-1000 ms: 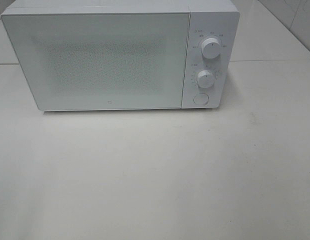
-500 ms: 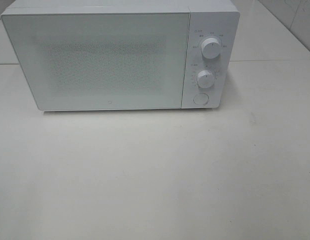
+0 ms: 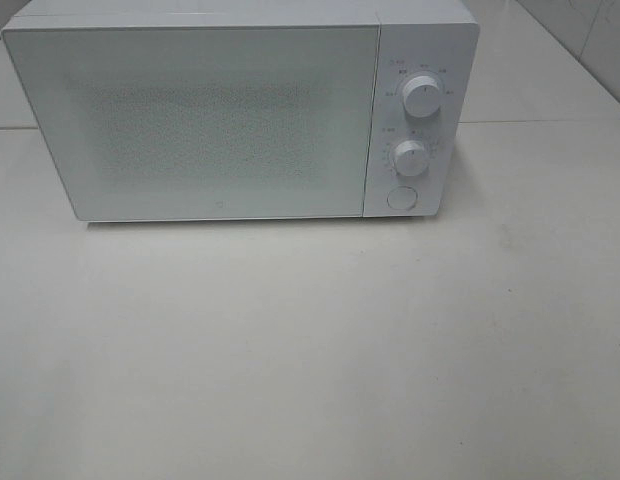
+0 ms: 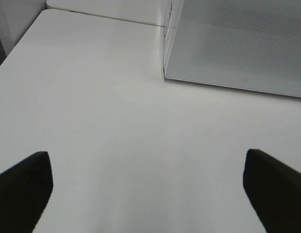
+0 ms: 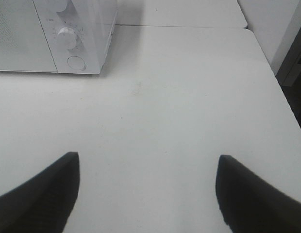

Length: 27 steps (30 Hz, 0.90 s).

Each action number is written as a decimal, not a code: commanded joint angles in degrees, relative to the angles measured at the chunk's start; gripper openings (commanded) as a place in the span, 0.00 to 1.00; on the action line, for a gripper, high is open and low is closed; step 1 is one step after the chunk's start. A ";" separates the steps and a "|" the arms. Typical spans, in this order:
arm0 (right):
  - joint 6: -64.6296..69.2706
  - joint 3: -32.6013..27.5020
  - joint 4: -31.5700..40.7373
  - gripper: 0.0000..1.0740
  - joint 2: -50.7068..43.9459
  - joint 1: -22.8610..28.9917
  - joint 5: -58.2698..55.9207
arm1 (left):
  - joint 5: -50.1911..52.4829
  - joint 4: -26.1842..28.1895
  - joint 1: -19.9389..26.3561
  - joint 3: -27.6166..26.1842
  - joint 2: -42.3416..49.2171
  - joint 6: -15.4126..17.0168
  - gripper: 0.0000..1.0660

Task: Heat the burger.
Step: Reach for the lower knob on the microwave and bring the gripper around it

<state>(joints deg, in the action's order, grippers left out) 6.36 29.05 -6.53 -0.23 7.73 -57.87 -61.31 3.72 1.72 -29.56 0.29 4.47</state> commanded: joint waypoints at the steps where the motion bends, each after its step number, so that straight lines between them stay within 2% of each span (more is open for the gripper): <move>1: -0.63 -0.23 -0.06 0.70 -1.55 -0.40 0.69 | 0.23 0.23 0.23 -0.06 1.15 -0.29 0.94; 27: -0.52 -0.23 -0.06 0.70 -1.55 -0.40 0.69 | 0.23 0.23 0.23 -0.06 1.09 -0.29 0.94</move>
<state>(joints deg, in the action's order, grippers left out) 6.36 29.05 -6.53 -0.23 7.73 -57.87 -61.31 3.72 1.72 -29.56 0.29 4.30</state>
